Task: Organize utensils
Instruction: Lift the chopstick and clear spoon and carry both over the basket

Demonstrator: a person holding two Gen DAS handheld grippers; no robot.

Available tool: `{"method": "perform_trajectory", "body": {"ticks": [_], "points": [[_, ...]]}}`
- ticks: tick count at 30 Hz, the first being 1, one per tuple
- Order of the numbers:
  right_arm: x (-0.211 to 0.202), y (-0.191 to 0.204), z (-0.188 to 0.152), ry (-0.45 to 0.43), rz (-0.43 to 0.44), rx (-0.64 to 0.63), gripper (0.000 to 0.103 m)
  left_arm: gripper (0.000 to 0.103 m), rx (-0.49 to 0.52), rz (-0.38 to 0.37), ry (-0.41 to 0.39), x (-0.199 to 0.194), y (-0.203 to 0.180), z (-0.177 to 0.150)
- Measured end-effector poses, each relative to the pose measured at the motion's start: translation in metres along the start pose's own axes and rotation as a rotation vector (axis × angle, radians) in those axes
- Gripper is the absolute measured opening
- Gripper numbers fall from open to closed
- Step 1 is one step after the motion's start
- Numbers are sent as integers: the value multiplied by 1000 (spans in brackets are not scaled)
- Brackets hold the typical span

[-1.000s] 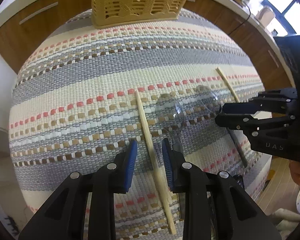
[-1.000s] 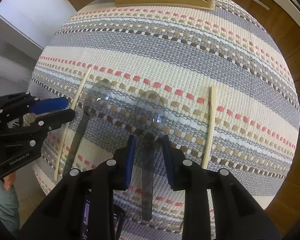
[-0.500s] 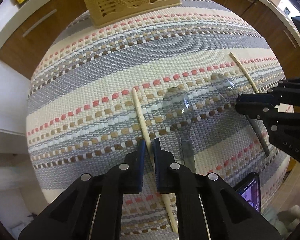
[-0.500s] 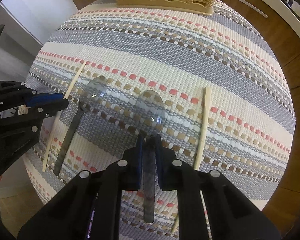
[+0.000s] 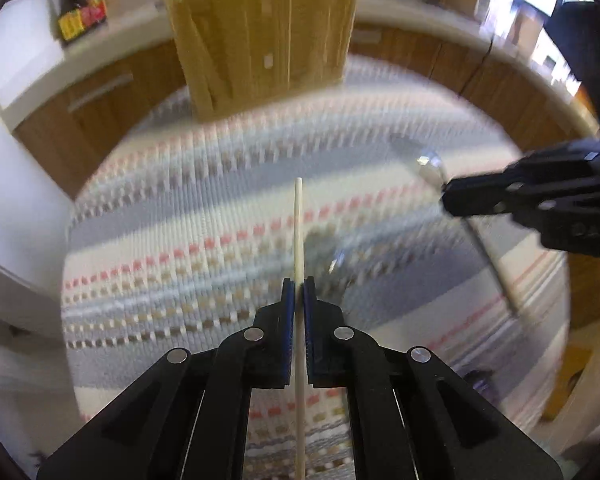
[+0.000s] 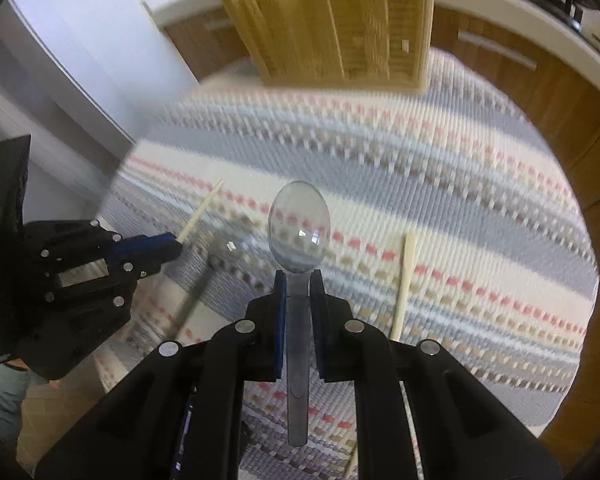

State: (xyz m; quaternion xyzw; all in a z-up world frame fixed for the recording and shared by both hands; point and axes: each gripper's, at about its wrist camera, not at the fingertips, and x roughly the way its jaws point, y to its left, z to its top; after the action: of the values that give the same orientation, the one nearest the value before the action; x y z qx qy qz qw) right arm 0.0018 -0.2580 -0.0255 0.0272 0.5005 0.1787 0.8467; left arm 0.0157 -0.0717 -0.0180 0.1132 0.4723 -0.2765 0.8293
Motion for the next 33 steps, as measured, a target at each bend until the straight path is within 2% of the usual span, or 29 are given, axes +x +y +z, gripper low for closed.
{"method": "perform_trajectory", "body": {"ticks": [3, 8, 14, 17, 19, 26, 28, 31, 33], "points": [[-28, 0, 11, -93, 40, -5, 10, 3, -29, -41, -119, -28, 6, 13], [-85, 5, 39, -312, 66, -24, 10, 3, -96, -97, -327, -82, 14, 49], [-132, 6, 84, -536, 28, -41, 10, 3, -162, -143, -575, -133, 40, 110], [-139, 3, 109, -593, -12, -18, 10, 3, -200, -157, -662, -140, 51, 136], [-145, 0, 125, -628, -34, -4, 10, 3, -217, -139, -730, -137, 55, 153], [-144, -6, 166, -732, -173, -1, 10, 3, -238, -116, -844, -118, 67, 182], [-137, -11, 175, -753, -198, 15, 10, 3, -243, -97, -864, -110, 74, 186], [-119, -22, 187, -784, -230, 51, 10, 3, -245, -10, -904, -96, 79, 191], [-108, -27, 191, -806, -244, 61, 10, 3, -247, -8, -901, -88, 85, 195]]}}
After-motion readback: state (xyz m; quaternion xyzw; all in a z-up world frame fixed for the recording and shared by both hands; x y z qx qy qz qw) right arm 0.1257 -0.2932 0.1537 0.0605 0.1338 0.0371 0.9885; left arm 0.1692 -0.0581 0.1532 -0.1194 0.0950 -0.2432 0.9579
